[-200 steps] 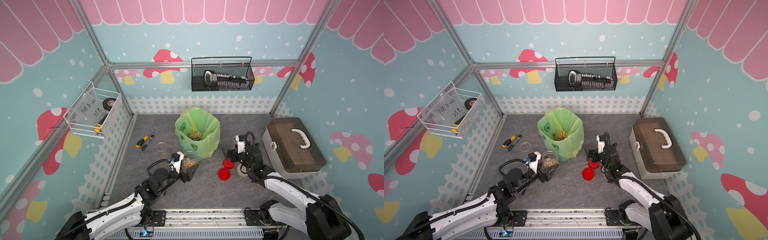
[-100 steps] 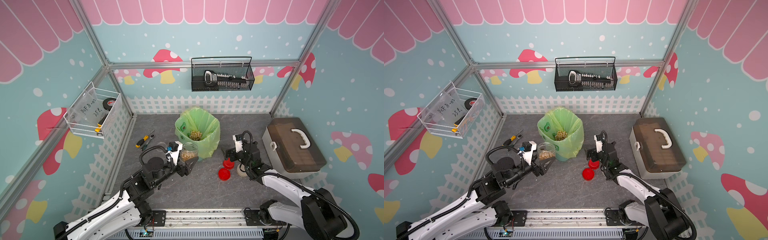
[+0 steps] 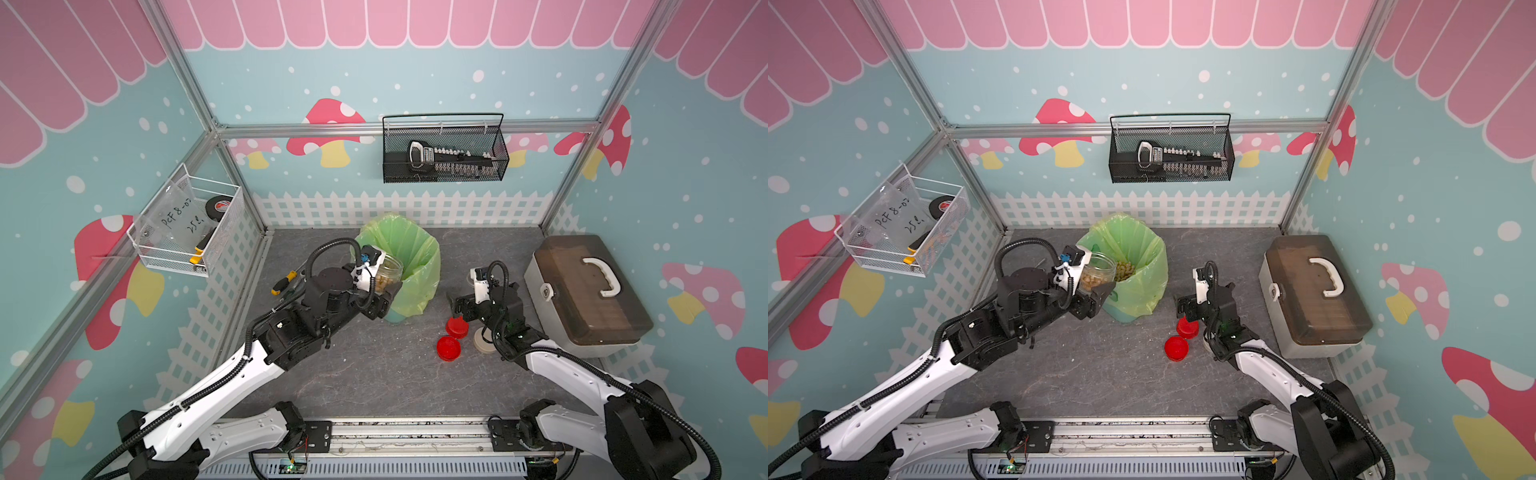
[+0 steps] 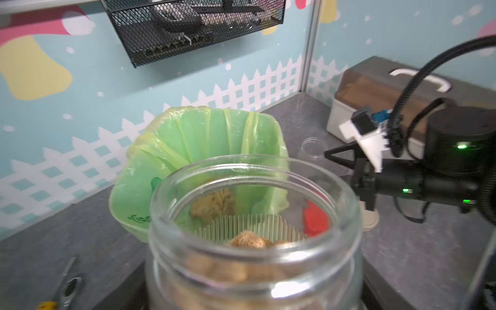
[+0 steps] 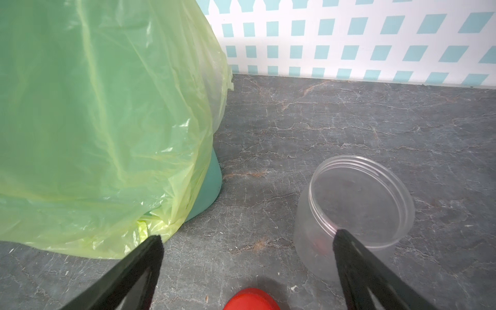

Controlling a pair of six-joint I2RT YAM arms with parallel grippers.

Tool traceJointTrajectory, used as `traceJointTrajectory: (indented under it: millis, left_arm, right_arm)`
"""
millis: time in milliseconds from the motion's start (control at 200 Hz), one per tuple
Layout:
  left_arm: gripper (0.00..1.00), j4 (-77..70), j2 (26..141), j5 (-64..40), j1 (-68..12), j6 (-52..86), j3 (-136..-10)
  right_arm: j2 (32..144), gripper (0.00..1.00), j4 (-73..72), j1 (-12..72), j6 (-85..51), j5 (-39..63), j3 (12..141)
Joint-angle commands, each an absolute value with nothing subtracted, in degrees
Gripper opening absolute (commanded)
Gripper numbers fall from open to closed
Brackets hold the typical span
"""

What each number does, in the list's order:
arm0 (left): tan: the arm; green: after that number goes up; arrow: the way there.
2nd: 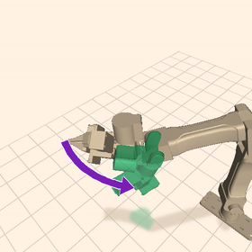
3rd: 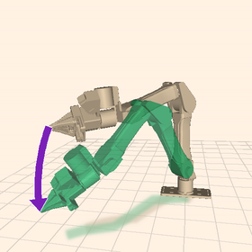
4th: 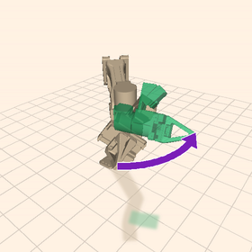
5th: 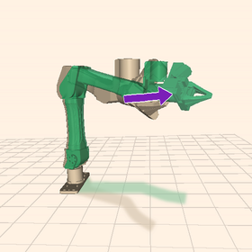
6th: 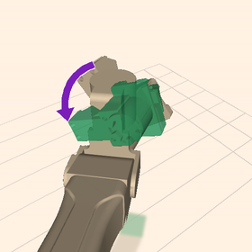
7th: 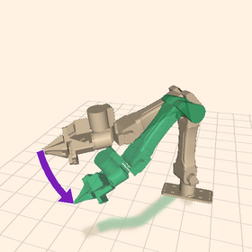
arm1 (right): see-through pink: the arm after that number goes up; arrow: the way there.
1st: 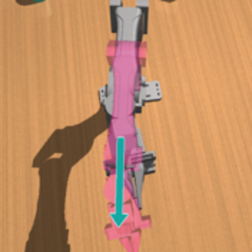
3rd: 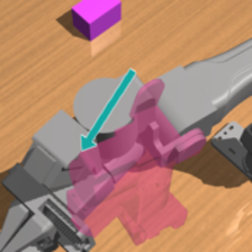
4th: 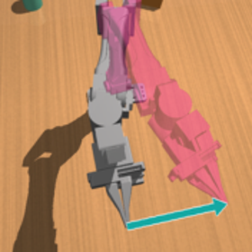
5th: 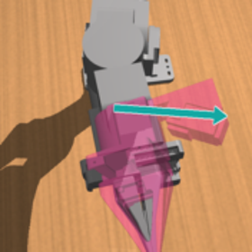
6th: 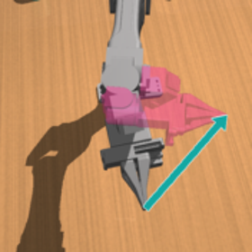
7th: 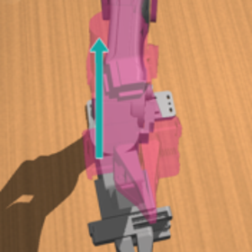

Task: Empty moldy peanuts from jars
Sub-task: Pour the moldy peanuts from the jar into the trash bin.

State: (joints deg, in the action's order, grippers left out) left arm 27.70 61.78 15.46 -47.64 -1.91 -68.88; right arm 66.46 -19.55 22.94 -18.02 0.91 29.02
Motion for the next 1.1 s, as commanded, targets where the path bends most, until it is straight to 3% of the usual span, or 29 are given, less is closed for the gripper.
traceJointTrajectory:
  millis: [0,275,645,1096]
  left_arm:
    - [0.37,32.2,65.4,25.3,-47.3,-9.7,-75.0]
    - [0.36,33.3,72.2,30.2,-44.1,-17.6,-80.5]
    - [0.34,26.9,82.4,43.6,-43.9,-38.2,-82.9]
    - [0.33,17.6,88.3,51.0,-43.9,-56.8,-84.3]
  right_arm:
    - [65.3,0.97,-19.8,22.5,-17.5,0.5,28.0]
    - [64.3,0.97,-20.7,22.2,-17.8,0.7,26.9]
    - [63.3,0.97,-21.5,22.1,-18.2,0.6,26.0]
    - [63.4,0.97,-21.9,21.9,-18.4,0.8,25.8]
